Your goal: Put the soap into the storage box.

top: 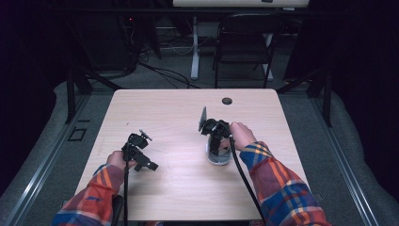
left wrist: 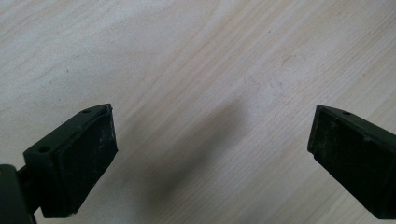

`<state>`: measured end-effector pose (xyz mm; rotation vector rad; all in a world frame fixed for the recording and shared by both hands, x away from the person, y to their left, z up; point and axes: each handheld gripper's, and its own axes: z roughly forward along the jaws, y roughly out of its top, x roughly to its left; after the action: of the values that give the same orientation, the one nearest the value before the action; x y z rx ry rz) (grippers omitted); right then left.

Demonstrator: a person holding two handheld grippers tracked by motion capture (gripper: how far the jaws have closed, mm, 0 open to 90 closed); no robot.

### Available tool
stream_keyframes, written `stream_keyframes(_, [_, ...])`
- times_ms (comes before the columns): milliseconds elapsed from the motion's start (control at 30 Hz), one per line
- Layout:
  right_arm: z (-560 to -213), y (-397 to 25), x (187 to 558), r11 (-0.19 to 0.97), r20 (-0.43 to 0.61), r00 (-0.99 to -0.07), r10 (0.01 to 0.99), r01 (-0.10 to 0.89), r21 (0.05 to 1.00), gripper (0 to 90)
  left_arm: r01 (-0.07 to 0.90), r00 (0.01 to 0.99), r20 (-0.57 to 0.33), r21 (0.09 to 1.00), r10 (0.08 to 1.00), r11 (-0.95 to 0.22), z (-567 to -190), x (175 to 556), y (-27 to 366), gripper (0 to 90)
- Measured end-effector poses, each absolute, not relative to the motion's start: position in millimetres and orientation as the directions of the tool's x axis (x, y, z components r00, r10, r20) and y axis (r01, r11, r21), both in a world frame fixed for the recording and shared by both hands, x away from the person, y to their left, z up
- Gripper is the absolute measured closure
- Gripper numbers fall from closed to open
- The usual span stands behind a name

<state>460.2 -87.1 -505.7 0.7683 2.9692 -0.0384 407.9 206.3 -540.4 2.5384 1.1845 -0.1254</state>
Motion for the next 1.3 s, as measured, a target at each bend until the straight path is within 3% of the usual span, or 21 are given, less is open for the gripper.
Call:
stream_keyframes(300, [-506.2, -89.7, 460.4, 0.865, -0.071, -0.862, 0.502, 0.502, 0.018, 24.0, 0.758, 0.648, -0.213, 0.265, 0.731, -0.596, -540.1, 407.7, 206.9, 1.2])
stream_keyframes(533, [-492.6, -95.8, 455.6, 0.858, -0.09, -0.854, 0.512, 0.506, 0.086, 14.5, 0.758, 0.648, -0.212, 0.267, 0.731, -0.595, -540.2, 407.6, 207.1, 1.2])
stream_keyframes(1300, [-442.4, -156.8, 430.0, 0.798, -0.129, -0.795, 0.592, 0.558, 0.226, 0.0, 0.758, 0.648, -0.21, 0.264, 0.732, -0.596, -540.1, 407.3, 206.5, 1.2])
